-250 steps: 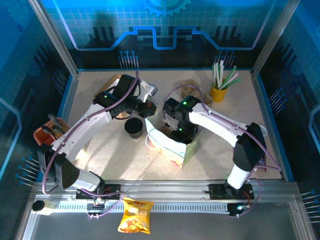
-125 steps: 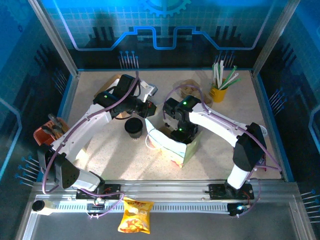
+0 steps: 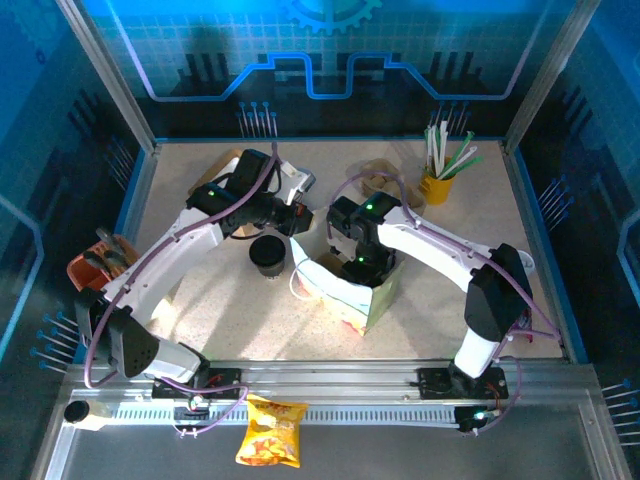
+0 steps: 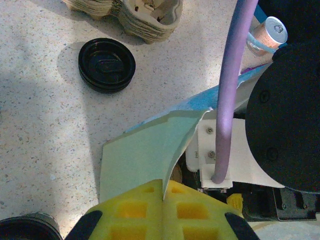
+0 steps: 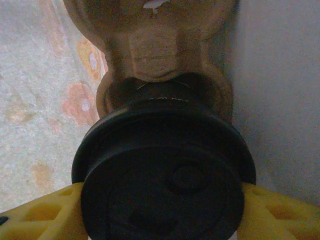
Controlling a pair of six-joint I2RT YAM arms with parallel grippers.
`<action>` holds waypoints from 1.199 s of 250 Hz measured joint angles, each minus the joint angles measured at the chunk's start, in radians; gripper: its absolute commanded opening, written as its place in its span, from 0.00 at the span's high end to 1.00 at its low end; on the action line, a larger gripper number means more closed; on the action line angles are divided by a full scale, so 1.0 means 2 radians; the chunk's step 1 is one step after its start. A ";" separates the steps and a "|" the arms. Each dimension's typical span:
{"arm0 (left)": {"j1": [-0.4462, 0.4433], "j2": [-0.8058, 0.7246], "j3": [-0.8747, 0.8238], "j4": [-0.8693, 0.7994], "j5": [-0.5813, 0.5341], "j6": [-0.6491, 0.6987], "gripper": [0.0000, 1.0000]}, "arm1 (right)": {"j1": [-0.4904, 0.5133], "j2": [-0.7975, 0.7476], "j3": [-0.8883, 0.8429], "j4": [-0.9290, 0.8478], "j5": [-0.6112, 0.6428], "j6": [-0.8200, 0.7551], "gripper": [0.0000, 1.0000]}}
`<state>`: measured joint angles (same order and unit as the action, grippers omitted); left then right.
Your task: Pack the takeout coffee
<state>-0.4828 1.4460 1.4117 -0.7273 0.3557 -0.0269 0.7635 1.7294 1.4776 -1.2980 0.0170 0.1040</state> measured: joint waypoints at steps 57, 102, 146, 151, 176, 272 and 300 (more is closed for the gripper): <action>0.000 0.000 -0.001 0.000 0.000 0.000 1.00 | 0.000 -0.001 -0.010 0.007 -0.001 0.000 0.63; -0.001 0.000 -0.001 0.000 0.000 0.000 1.00 | 0.000 -0.001 -0.013 0.010 -0.001 0.002 0.57; -0.001 0.000 -0.001 0.000 0.000 0.000 1.00 | 0.000 -0.009 -0.009 0.010 0.000 0.004 0.43; -0.001 0.000 -0.001 0.000 0.000 0.000 1.00 | 0.000 -0.009 -0.008 0.009 0.000 0.004 0.42; -0.001 0.000 -0.001 0.000 -0.001 0.000 1.00 | 0.001 -0.011 -0.007 0.009 0.000 0.006 0.33; -0.001 0.000 -0.001 0.000 -0.002 0.000 1.00 | 0.010 -0.044 0.019 0.012 0.000 0.017 0.16; -0.001 0.000 -0.001 0.000 -0.004 0.000 1.00 | 0.011 -0.047 0.021 0.014 0.000 0.017 0.14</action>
<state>-0.4839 1.4452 1.4105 -0.7277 0.3473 -0.0273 0.7853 1.6348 1.5204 -1.2694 0.0177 0.1379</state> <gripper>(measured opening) 0.062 0.851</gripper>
